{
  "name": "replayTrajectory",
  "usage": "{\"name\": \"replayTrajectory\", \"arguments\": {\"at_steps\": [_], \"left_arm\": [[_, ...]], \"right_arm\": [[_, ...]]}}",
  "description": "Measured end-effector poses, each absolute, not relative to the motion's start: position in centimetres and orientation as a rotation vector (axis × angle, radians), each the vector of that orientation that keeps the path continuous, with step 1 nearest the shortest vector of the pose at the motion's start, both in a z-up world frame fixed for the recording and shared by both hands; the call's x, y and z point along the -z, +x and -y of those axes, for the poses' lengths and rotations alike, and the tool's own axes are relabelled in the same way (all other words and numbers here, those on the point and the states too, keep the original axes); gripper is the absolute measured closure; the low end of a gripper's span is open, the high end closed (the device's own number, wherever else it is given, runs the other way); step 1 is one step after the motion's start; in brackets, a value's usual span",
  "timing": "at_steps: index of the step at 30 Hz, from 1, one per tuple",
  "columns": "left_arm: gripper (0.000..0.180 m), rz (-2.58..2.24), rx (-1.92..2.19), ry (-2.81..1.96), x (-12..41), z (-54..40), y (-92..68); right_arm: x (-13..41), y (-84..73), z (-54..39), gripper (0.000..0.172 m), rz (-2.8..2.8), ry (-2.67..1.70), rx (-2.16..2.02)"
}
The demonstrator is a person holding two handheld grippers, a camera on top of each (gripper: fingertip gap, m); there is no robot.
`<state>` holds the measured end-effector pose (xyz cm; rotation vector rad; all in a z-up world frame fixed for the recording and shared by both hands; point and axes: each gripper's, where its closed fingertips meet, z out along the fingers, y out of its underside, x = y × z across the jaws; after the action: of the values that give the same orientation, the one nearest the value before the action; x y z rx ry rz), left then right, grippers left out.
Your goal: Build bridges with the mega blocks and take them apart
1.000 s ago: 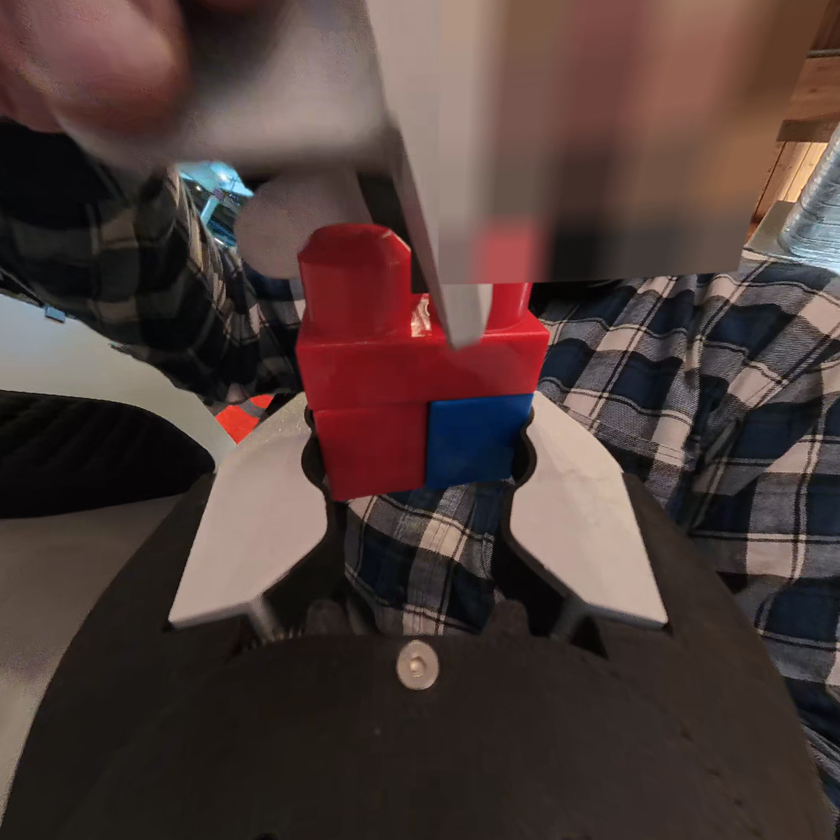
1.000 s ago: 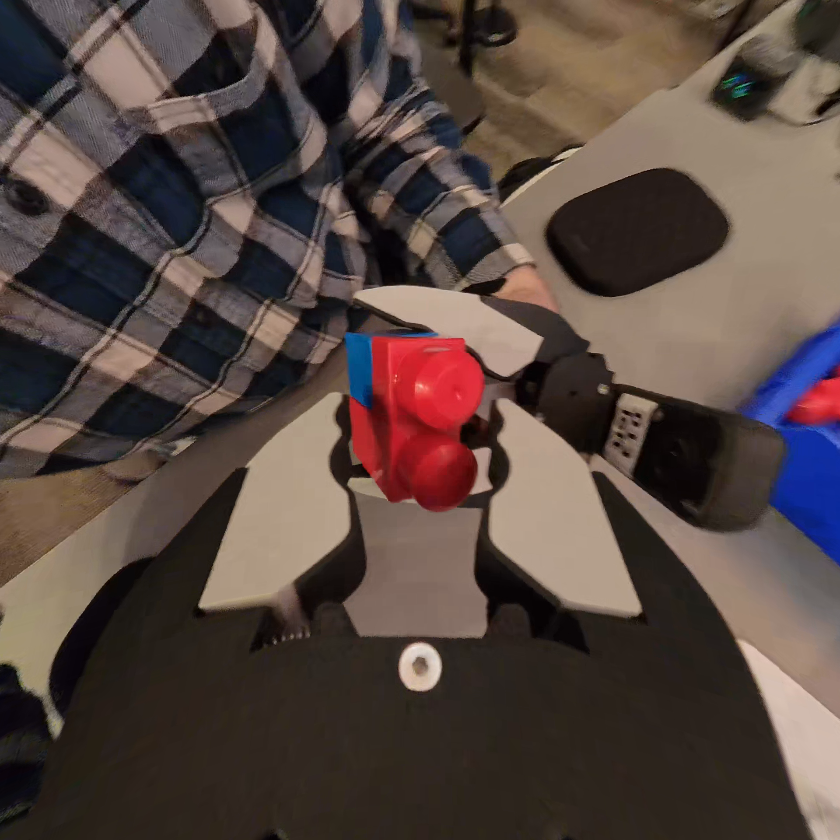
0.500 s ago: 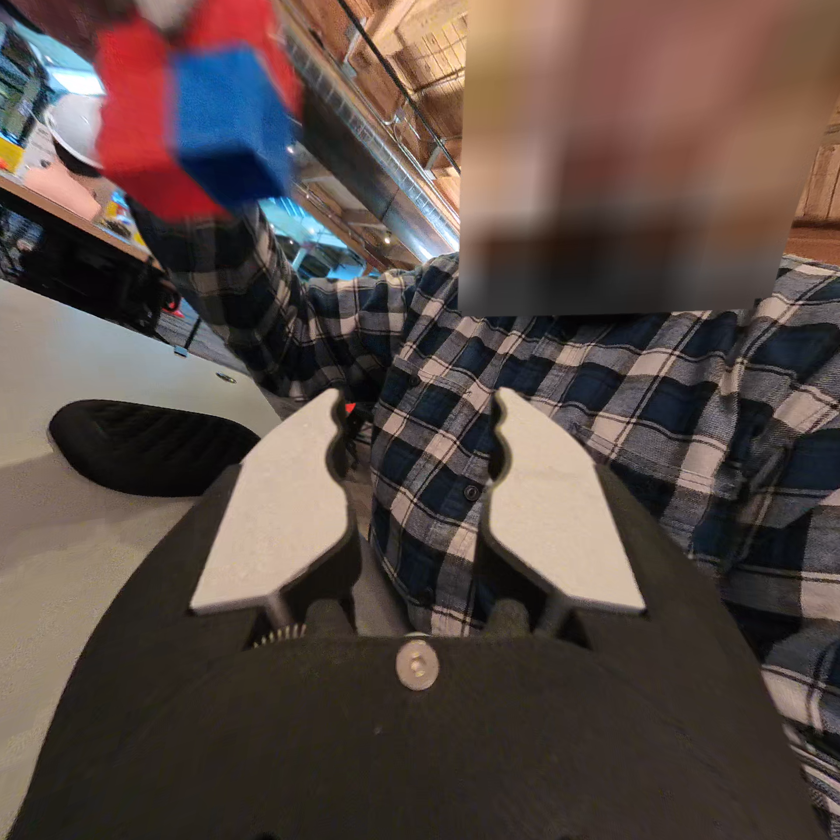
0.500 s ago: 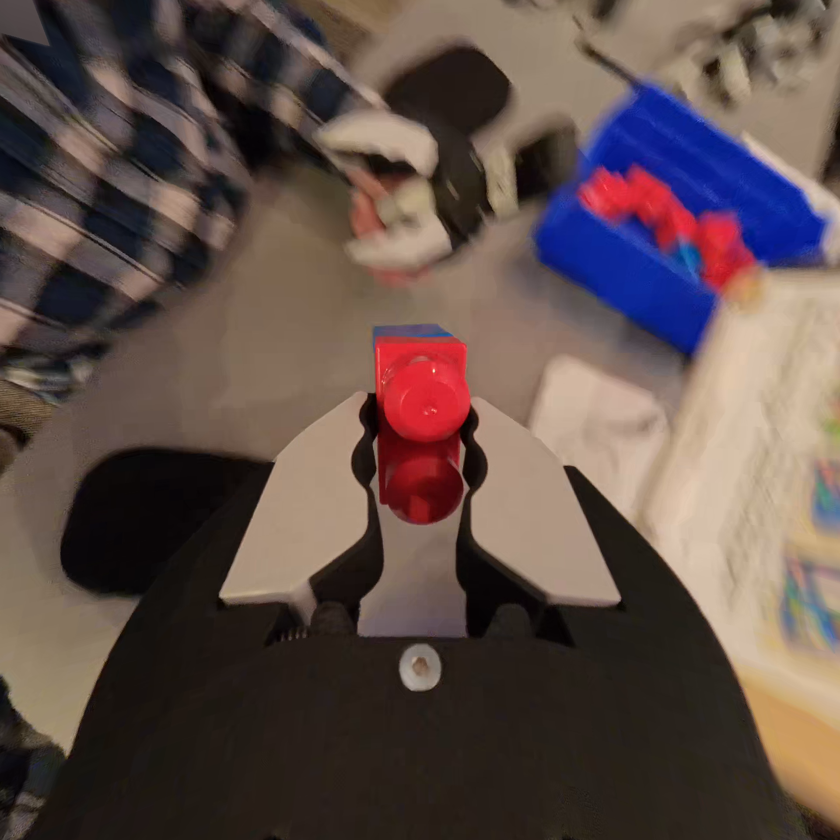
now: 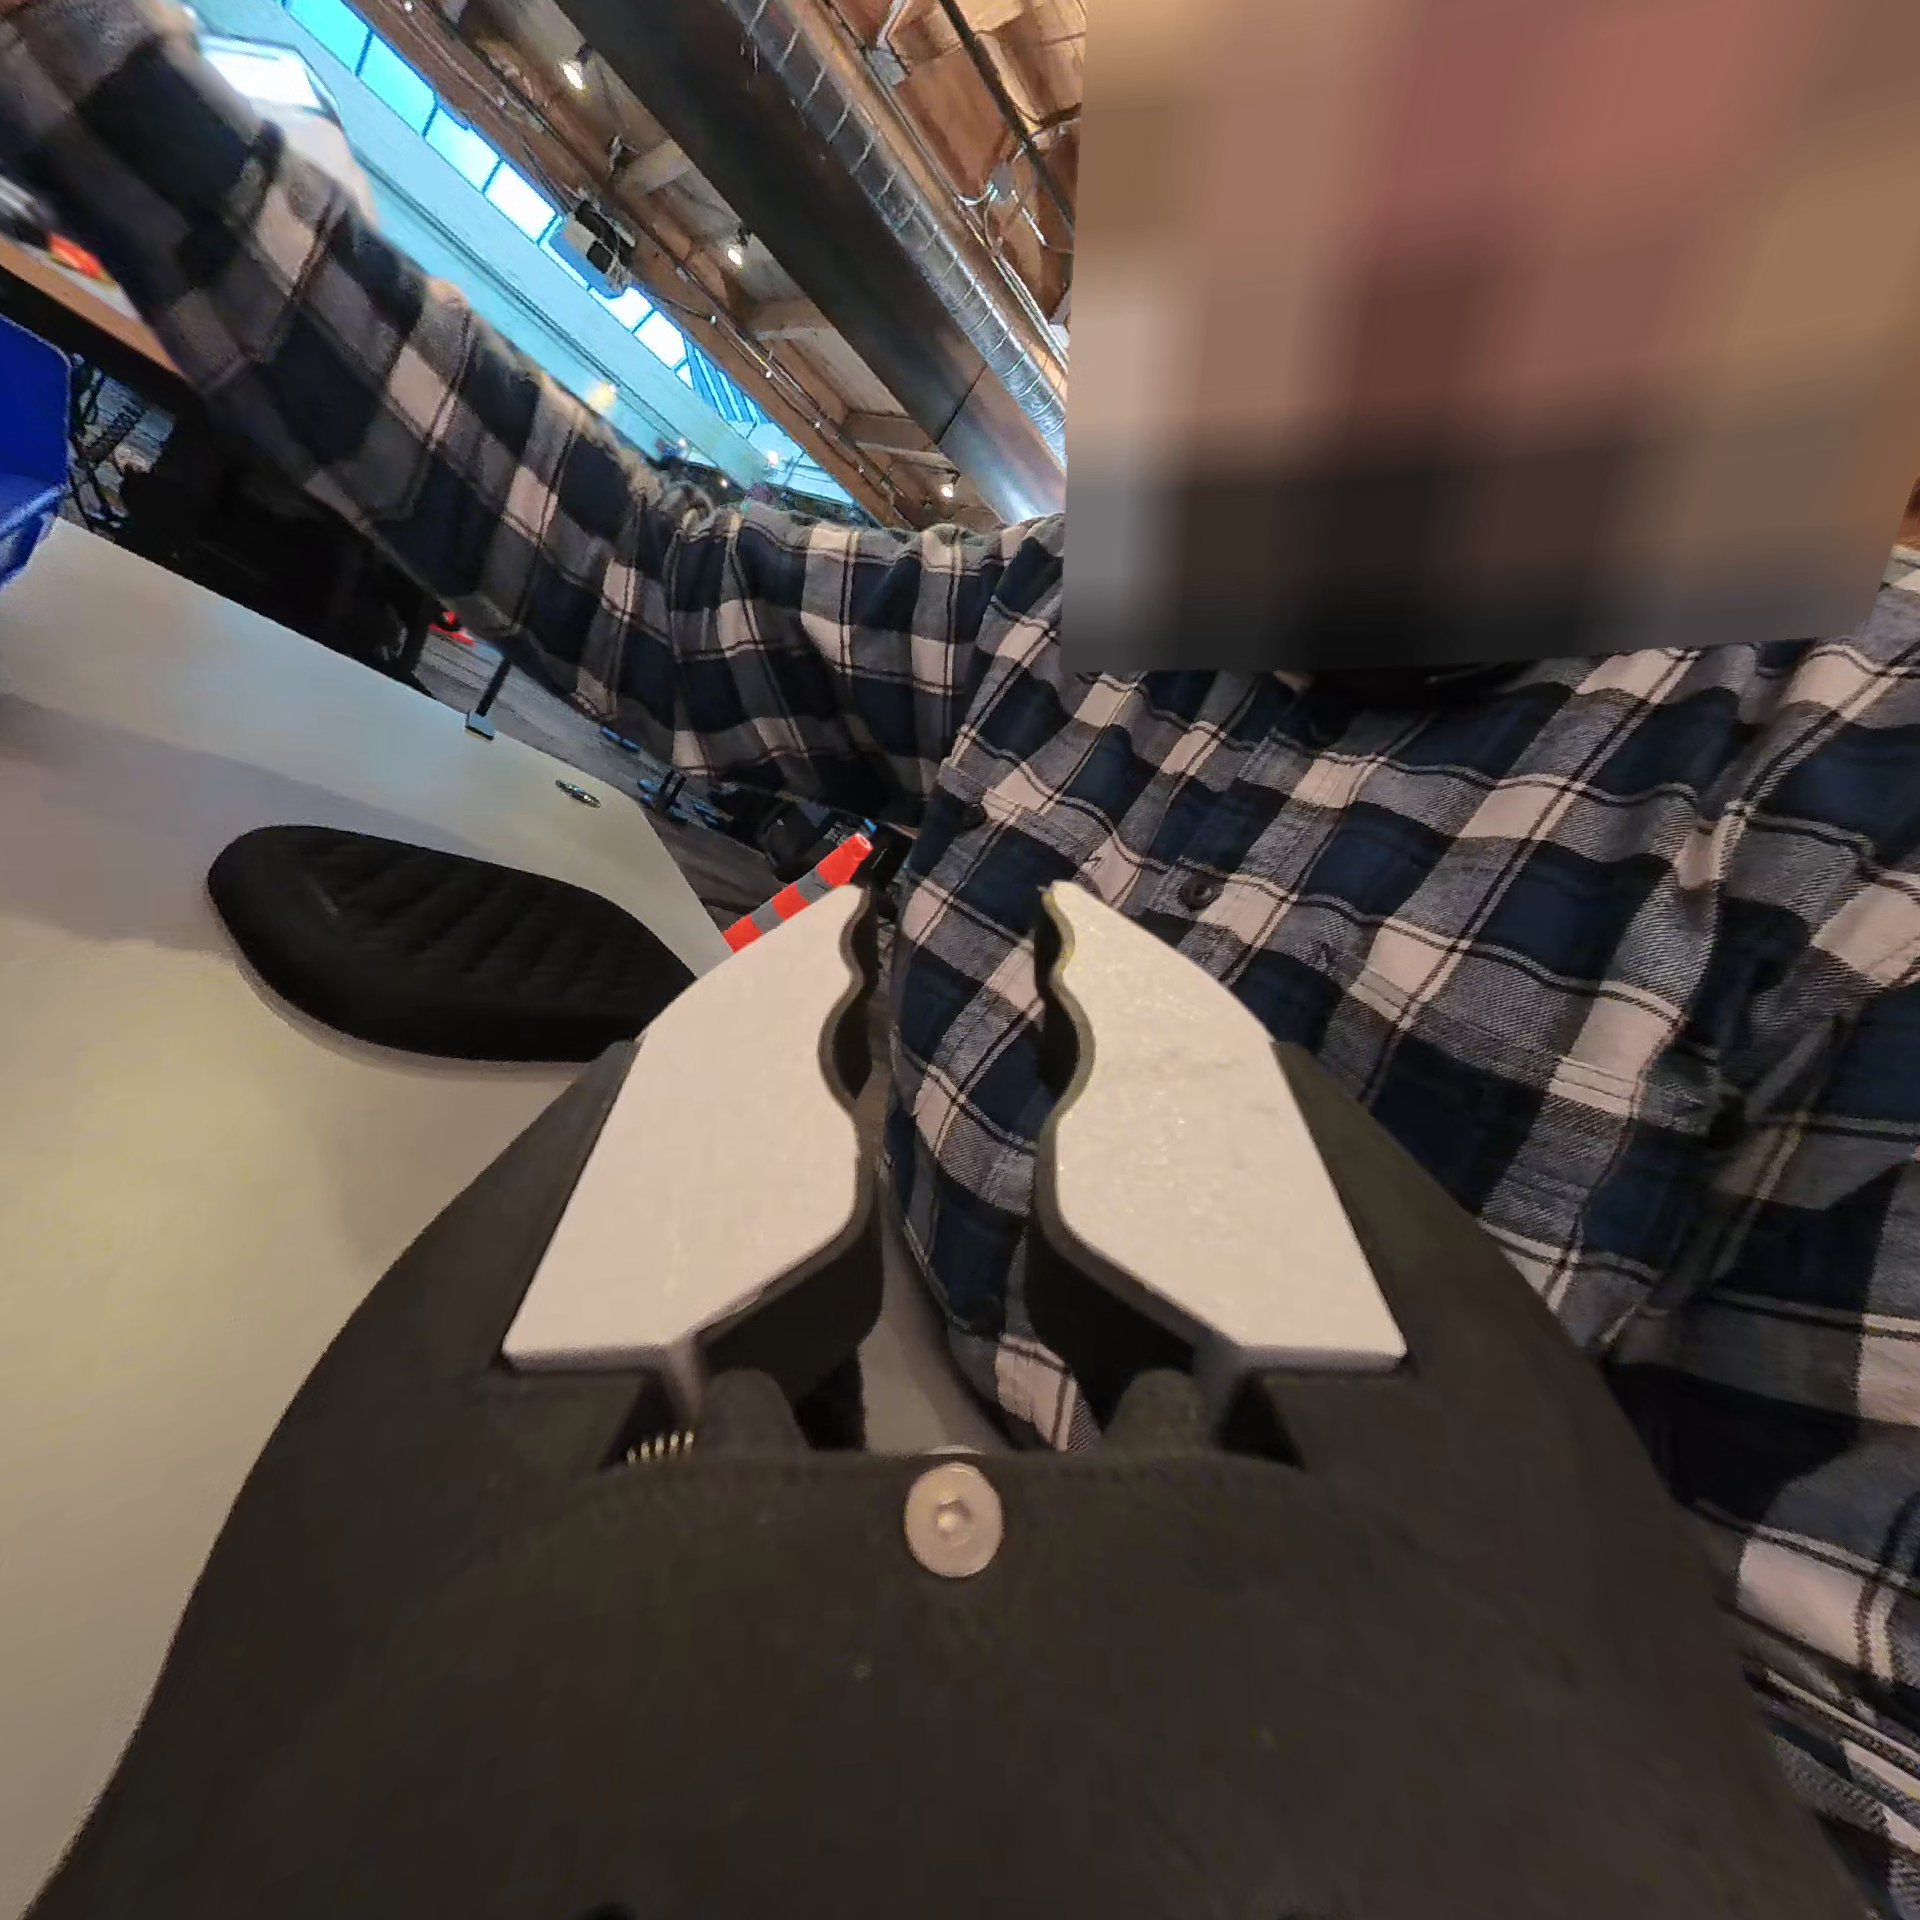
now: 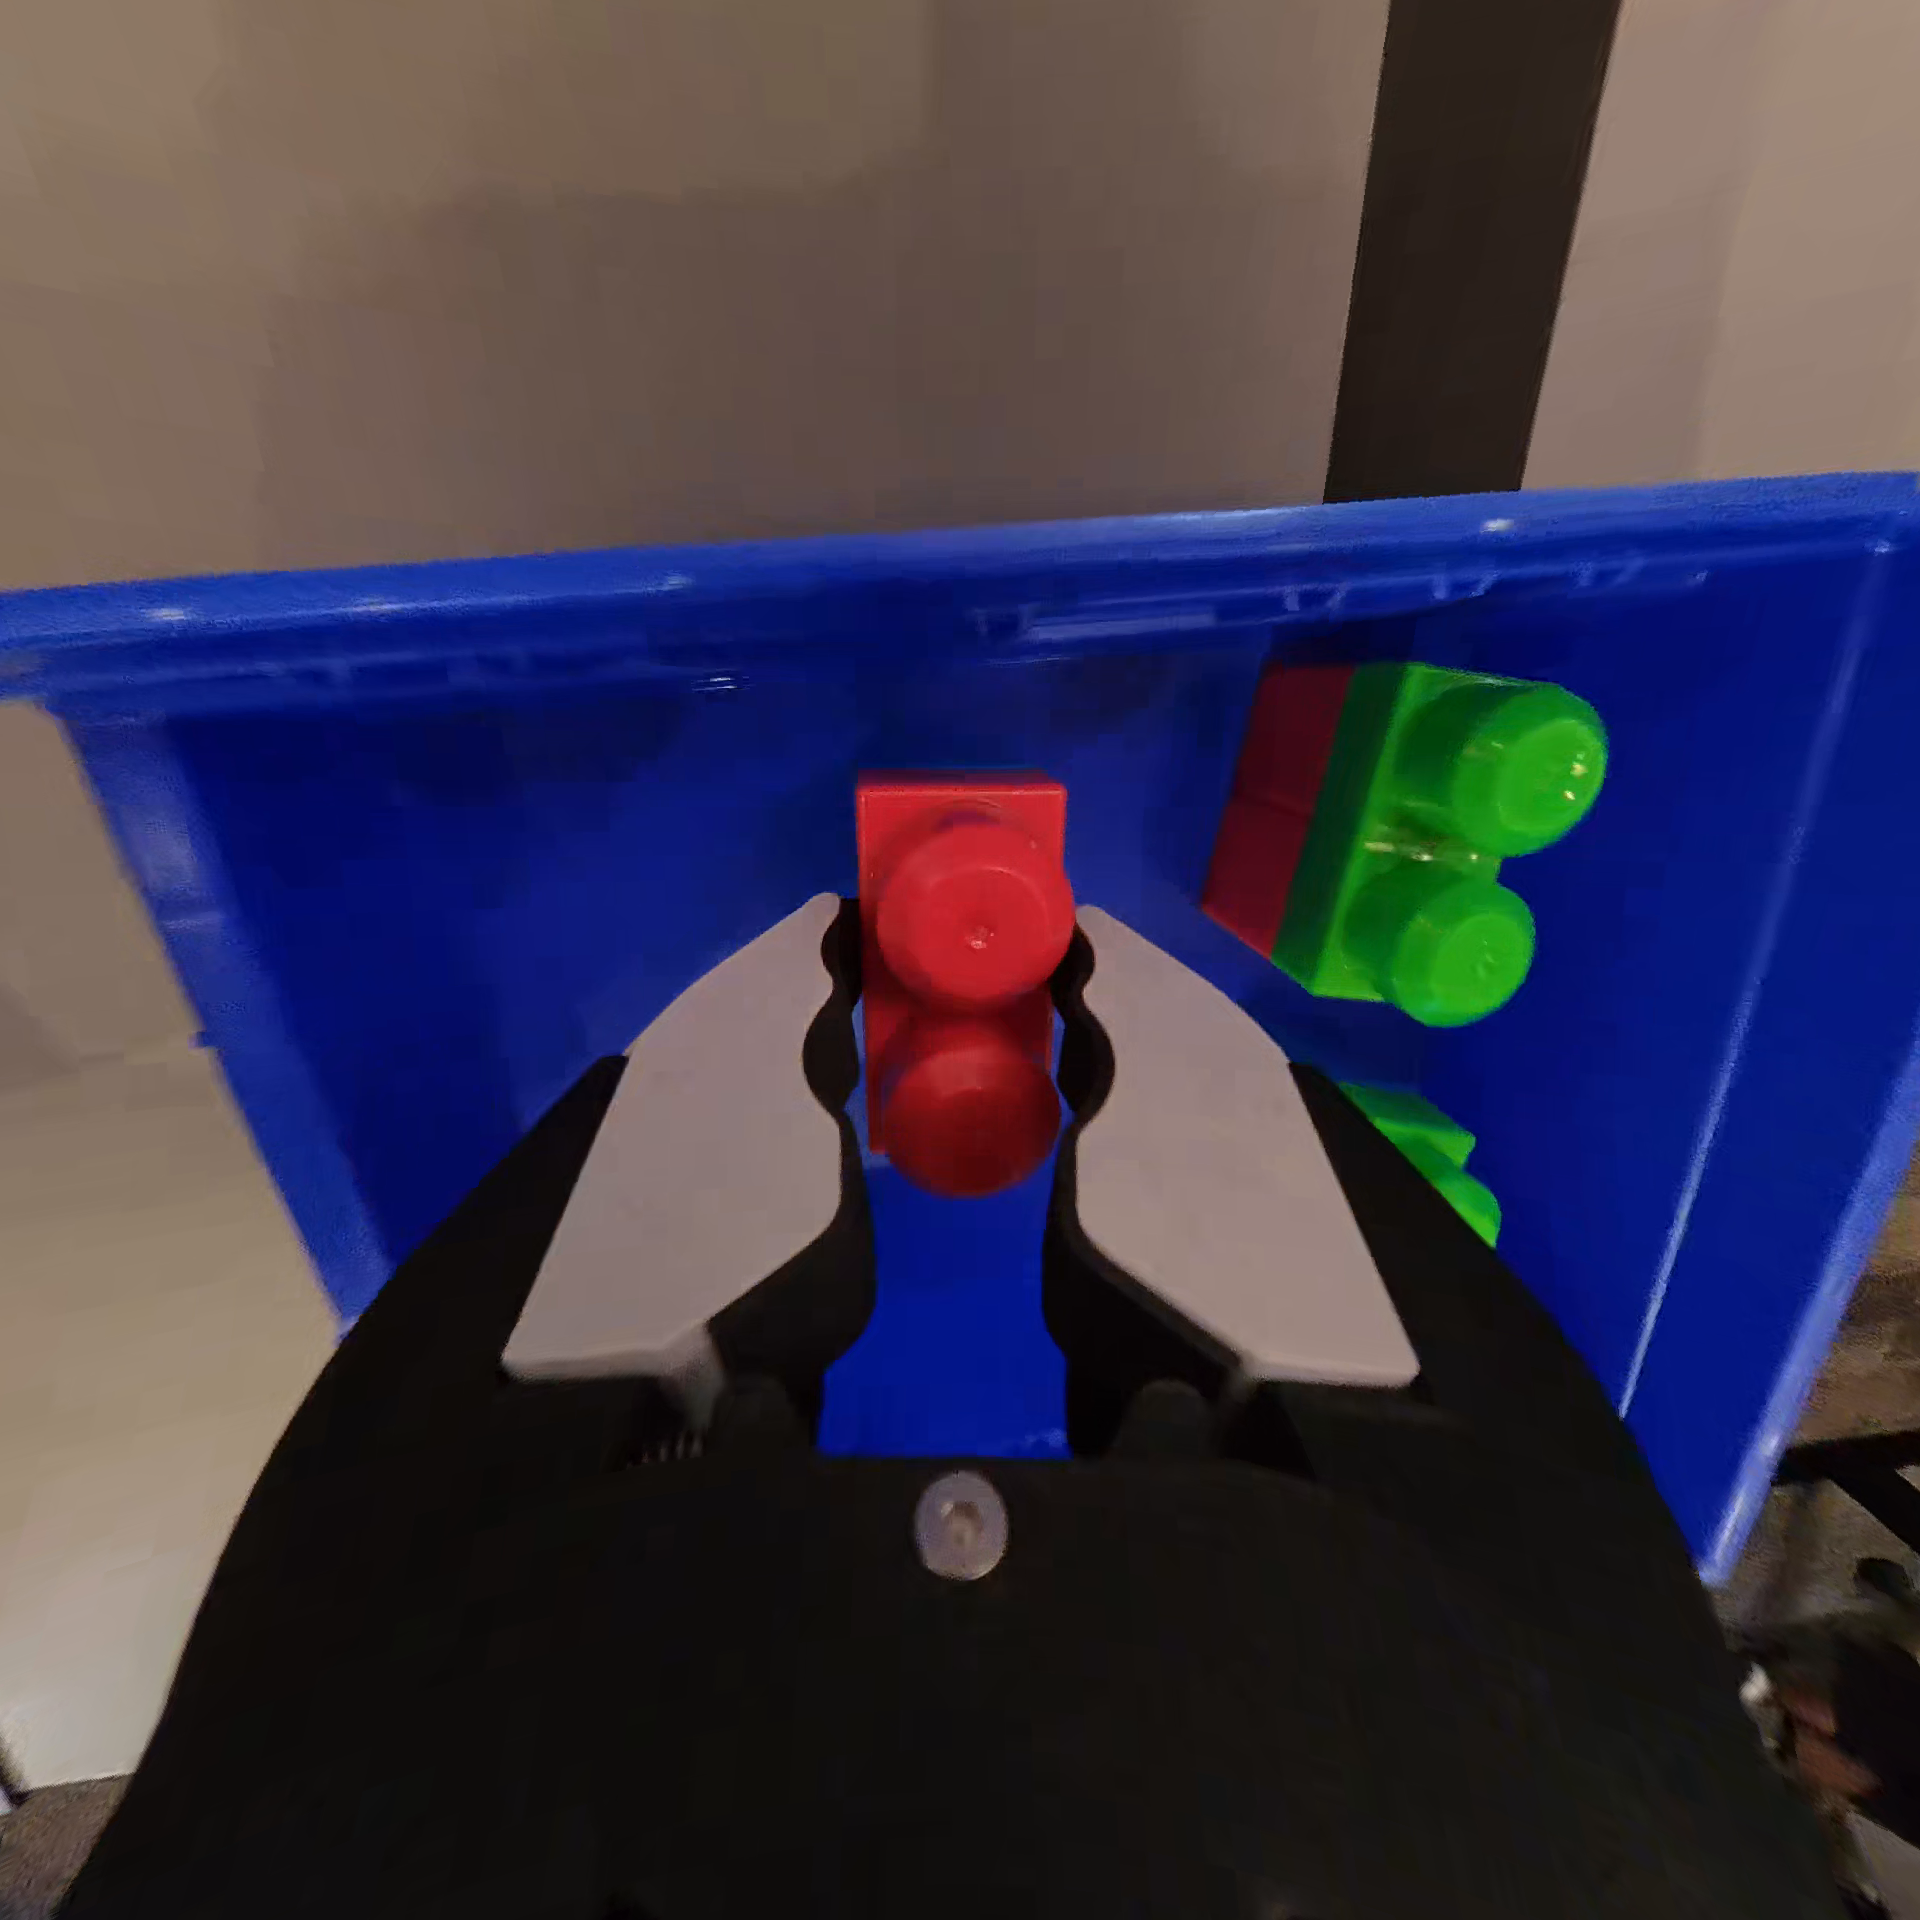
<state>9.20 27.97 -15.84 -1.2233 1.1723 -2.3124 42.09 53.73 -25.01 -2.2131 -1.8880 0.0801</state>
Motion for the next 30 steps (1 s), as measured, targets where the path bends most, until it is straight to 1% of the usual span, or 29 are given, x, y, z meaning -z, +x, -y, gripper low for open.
{"name": "replayTrajectory", "arguments": {"at_steps": [4,5,6,8,10,11,13,15,17,19,22,24,27,30], "left_arm": [[0.153,-1.161,2.317,-1.202,15.5,-28.2,9.1],[0.152,-1.163,2.310,-1.204,15.5,-28.3,9.0],[0.150,-1.162,2.299,-1.207,15.5,-28.4,8.9],[0.146,-1.167,2.242,-1.244,15.3,-28.7,8.5],[0.139,-1.215,2.078,-1.313,15.2,-29.3,7.4],[0.136,-1.212,1.972,-1.356,14.8,-30.1,6.5],[0.133,-1.168,1.740,-1.438,13.5,-32.5,4.1],[0.131,-1.071,1.422,-1.552,12.3,-36.6,0.9],[0.131,-1.016,1.125,-1.652,11.7,-40.5,-2.9],[0.133,-1.005,0.855,-1.763,12.3,-44.1,-6.5],[0.130,-1.011,0.515,-1.972,15.5,-49.7,-11.3],[0.133,-1.077,0.322,-2.070,18.2,-53.0,-13.7],[0.127,-1.130,0.094,-2.301,23.0,-57.1,-16.9],[0.127,-1.269,-0.227,-2.364,26.0,-60.3,-18.8]], "right_arm": [[27.3,41.5,-54.9,0.135,1.941,-2.205,-0.019],[27.4,41.4,-55.0,0.131,1.937,-2.220,-0.017],[27.1,41.2,-55.3,0.112,1.908,-2.227,-0.017],[25.7,41.2,-55.3,0.108,1.865,-2.223,0.002],[22.9,41.1,-55.1,0.106,1.784,-2.185,0.037],[21.2,40.8,-54.8,0.108,1.745,-2.144,0.052],[17.5,39.6,-53.2,0.119,1.707,-2.043,0.084],[14.5,36.7,-50.6,0.128,1.726,-1.929,0.063],[12.2,32.9,-48.2,0.134,1.761,-1.807,0.051],[11.0,29.0,-46.3,0.138,1.814,-1.709,0.066],[11.1,23.0,-44.3,0.145,1.908,-1.590,0.048],[11.9,19.6,-43.4,0.145,1.963,-1.543,0.008],[13.3,15.8,-42.7,0.148,2.013,-1.510,-0.087],[14.5,13.7,-42.2,0.150,2.055,-1.476,-0.122]]}}
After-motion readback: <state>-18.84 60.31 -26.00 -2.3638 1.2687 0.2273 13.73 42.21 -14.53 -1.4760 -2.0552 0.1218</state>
